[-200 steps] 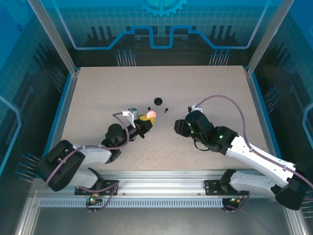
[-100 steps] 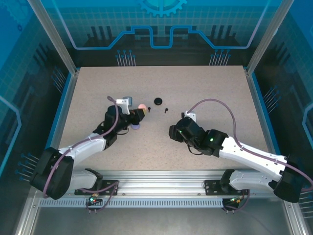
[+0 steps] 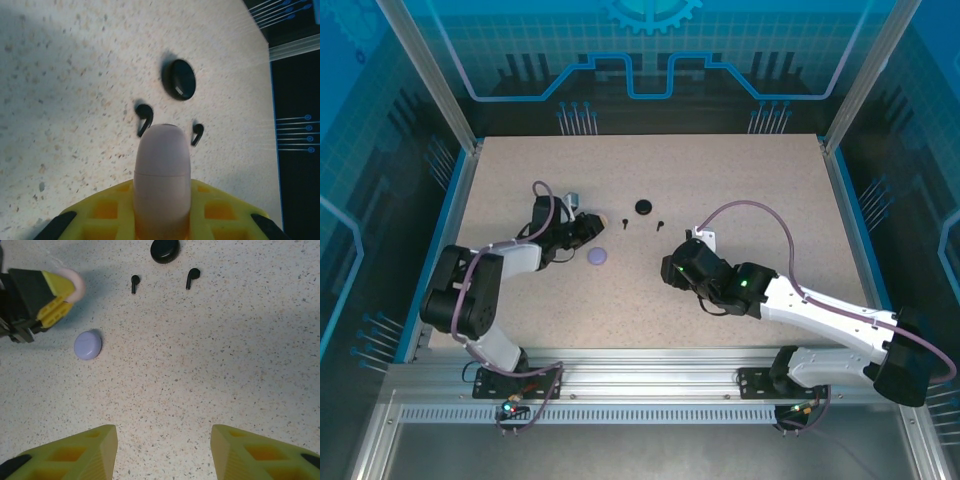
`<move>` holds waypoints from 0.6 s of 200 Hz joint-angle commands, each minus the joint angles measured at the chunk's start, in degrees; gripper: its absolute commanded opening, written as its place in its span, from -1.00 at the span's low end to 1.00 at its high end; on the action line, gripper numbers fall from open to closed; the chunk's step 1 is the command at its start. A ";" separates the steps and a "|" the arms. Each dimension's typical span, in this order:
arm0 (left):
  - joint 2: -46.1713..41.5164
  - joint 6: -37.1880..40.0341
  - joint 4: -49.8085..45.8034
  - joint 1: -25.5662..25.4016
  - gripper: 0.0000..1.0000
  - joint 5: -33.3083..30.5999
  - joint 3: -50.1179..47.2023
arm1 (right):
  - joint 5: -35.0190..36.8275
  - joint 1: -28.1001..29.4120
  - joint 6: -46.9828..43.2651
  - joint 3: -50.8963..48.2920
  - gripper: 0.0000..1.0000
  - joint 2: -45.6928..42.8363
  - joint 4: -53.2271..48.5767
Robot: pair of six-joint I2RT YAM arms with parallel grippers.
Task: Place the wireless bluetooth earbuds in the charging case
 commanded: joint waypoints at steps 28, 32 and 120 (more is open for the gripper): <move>3.93 -0.48 -0.51 0.73 -1.00 1.65 2.16 | 2.58 0.96 1.07 1.49 0.06 -0.65 -0.95; 4.31 -0.50 -0.68 0.77 -1.00 1.65 2.37 | 2.54 0.95 1.14 1.42 0.06 -0.65 -0.99; 10.21 1.71 -2.90 2.44 -0.93 1.30 5.68 | 3.08 0.97 1.23 0.96 0.08 -1.51 -1.25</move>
